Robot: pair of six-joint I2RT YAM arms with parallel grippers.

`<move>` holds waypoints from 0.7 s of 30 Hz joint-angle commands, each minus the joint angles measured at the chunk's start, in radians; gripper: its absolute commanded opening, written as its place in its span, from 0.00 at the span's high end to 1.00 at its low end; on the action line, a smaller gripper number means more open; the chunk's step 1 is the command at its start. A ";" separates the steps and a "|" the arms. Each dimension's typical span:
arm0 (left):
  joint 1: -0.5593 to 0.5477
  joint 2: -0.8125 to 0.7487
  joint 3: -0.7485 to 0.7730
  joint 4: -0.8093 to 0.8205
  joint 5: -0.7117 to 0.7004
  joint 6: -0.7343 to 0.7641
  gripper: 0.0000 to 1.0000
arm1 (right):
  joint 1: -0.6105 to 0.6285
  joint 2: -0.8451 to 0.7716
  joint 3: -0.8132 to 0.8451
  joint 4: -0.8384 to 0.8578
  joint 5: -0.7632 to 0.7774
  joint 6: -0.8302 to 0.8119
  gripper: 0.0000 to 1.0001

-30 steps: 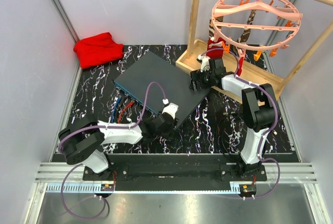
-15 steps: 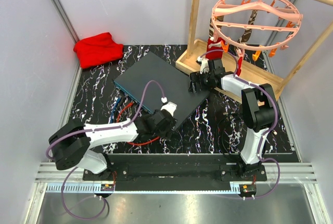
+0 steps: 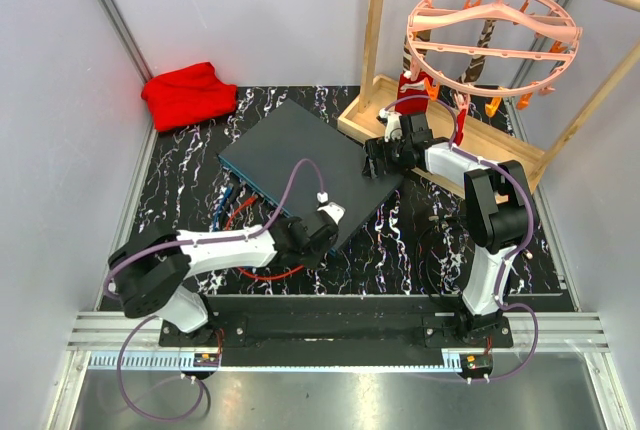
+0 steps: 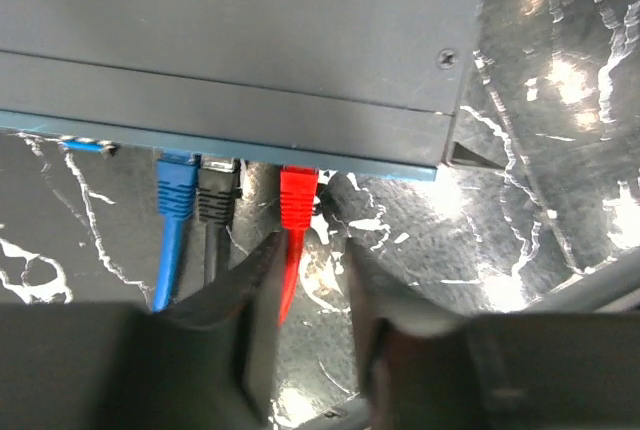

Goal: Insert the plug into the switch port
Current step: Insert the connector into the switch port.

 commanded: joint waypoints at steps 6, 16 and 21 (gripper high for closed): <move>0.000 0.071 0.045 0.043 0.024 0.005 1.00 | 0.062 0.023 -0.038 -0.170 -0.100 0.033 0.06; 0.008 0.102 0.109 0.155 0.027 0.045 1.00 | 0.062 0.013 -0.047 -0.158 -0.135 0.041 0.07; 0.037 0.129 0.147 0.195 0.033 0.044 1.00 | 0.062 0.003 -0.061 -0.151 -0.137 0.044 0.07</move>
